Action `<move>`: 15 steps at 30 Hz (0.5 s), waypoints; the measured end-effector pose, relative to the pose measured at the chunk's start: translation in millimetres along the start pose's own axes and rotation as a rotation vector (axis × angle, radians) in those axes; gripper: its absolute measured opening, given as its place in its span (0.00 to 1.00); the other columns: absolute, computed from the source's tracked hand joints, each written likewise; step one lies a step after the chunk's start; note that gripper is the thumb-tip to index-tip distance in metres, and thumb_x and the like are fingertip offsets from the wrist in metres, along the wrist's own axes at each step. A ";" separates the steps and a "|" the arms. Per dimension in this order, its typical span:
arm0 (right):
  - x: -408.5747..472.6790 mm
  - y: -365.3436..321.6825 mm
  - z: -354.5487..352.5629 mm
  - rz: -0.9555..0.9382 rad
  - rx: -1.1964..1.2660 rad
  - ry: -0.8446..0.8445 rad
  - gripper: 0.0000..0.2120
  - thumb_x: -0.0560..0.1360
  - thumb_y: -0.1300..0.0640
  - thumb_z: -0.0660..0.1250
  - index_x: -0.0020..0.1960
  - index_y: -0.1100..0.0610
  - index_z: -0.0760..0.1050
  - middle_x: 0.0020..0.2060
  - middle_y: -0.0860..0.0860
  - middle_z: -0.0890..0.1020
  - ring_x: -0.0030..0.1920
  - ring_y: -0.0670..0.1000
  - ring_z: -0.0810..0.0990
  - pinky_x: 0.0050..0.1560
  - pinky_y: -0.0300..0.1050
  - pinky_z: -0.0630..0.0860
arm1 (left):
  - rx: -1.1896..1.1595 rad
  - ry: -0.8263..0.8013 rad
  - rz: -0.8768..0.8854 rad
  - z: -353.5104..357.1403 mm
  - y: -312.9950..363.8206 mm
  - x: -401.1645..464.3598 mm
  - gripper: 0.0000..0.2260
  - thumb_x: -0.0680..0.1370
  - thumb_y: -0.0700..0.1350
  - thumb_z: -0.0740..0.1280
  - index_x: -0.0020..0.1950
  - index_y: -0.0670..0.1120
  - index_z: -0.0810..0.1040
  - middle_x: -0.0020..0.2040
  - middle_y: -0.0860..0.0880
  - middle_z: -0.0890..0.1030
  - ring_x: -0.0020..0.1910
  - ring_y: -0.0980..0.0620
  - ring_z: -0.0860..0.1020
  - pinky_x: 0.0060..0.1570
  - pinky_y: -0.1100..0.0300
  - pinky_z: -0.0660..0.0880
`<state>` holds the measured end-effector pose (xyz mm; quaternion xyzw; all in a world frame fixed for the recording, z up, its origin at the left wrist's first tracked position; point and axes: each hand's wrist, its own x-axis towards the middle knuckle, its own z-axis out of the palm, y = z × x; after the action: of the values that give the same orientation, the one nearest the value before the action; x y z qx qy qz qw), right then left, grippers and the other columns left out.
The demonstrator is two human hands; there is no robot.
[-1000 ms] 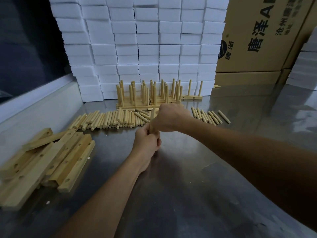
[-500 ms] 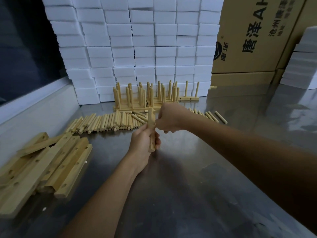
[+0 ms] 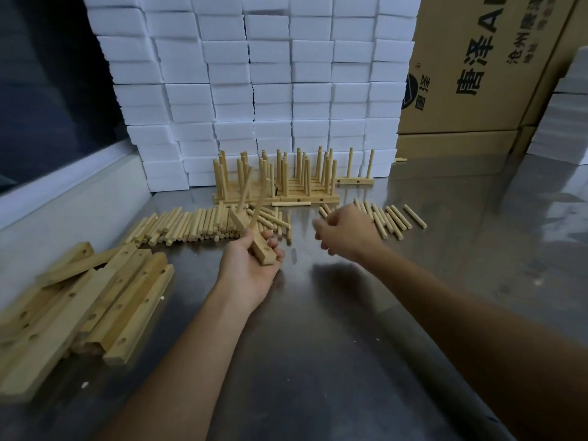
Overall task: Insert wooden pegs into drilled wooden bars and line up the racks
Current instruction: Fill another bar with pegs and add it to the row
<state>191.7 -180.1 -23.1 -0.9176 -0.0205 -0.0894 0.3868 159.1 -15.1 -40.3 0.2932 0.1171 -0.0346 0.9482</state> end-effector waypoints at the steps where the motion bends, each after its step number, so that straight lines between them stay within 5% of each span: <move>1: 2.2 2.3 8.2 0.001 -0.044 -0.015 0.14 0.80 0.50 0.65 0.42 0.58 0.81 0.36 0.54 0.85 0.38 0.53 0.85 0.43 0.47 0.83 | -0.015 0.001 -0.001 -1.5 1.7 0.7 0.08 0.84 0.43 0.57 0.53 0.40 0.73 0.40 0.45 0.75 0.35 0.52 0.71 0.38 0.60 0.69; 5: 11.8 1.6 34.3 -0.050 -0.160 0.015 0.07 0.78 0.49 0.68 0.44 0.49 0.79 0.34 0.44 0.80 0.35 0.42 0.80 0.33 0.38 0.75 | -0.050 -0.005 -0.005 -4.2 5.5 3.3 0.08 0.84 0.43 0.57 0.54 0.40 0.73 0.39 0.45 0.75 0.35 0.52 0.72 0.39 0.59 0.70; 9: 25.7 -8.0 49.4 -0.064 -0.139 0.071 0.11 0.77 0.45 0.68 0.53 0.50 0.80 0.39 0.46 0.82 0.38 0.45 0.80 0.38 0.42 0.78 | -0.036 -0.032 -0.012 -6.6 4.9 5.5 0.10 0.84 0.44 0.57 0.55 0.40 0.73 0.38 0.45 0.76 0.34 0.52 0.72 0.38 0.59 0.71; 15: 41.3 -14.4 60.6 -0.012 -0.193 0.091 0.11 0.77 0.44 0.68 0.49 0.52 0.80 0.34 0.48 0.82 0.36 0.47 0.81 0.33 0.41 0.75 | -0.004 -0.050 0.003 -6.5 2.8 8.7 0.11 0.85 0.45 0.55 0.59 0.40 0.72 0.39 0.45 0.75 0.35 0.51 0.72 0.38 0.59 0.71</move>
<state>239.8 -128.0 -47.0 -0.9455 0.0003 -0.1347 0.2965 166.6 -9.0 -46.1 0.2906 0.0930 -0.0400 0.9515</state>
